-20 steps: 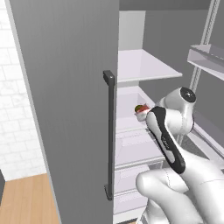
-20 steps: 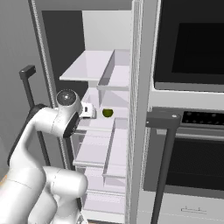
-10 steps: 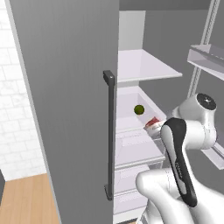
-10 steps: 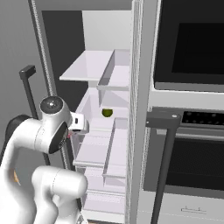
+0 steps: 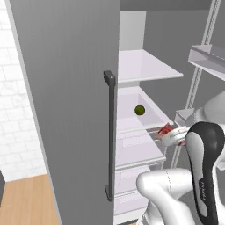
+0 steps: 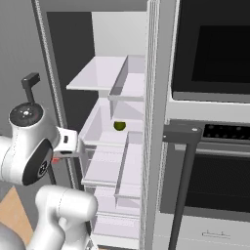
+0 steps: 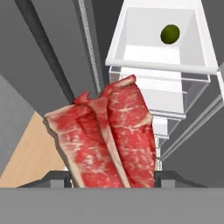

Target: Place one lime and one steak in each tupperware on the nearby counter, to pack two identical lunches.

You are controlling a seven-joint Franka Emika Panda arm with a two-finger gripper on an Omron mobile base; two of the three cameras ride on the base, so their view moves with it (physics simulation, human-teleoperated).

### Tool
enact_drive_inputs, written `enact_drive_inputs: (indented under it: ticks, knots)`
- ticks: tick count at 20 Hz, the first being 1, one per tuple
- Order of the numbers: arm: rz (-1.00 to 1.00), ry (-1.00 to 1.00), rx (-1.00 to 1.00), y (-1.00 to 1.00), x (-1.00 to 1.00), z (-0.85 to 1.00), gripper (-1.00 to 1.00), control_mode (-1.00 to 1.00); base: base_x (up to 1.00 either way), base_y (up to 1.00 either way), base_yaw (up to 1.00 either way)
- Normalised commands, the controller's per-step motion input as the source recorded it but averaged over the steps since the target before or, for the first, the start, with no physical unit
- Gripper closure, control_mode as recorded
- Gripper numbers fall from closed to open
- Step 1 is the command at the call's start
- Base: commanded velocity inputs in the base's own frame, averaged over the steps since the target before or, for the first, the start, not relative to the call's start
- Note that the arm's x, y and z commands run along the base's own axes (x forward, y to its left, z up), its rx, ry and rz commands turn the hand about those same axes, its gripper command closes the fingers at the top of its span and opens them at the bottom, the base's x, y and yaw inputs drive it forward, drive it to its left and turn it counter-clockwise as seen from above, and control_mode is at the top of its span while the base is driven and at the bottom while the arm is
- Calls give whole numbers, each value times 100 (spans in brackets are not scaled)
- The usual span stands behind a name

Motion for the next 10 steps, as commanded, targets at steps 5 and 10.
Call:
enact_drive_inputs:
  ticks: [5, 10]
  knots:
    - [3, 0, -4, 2, -60, -3, 100, 100, -40, 0, 1]
    - [0, 0, 0, 0, 0, 0, 100, 100, -100, 0, 0]
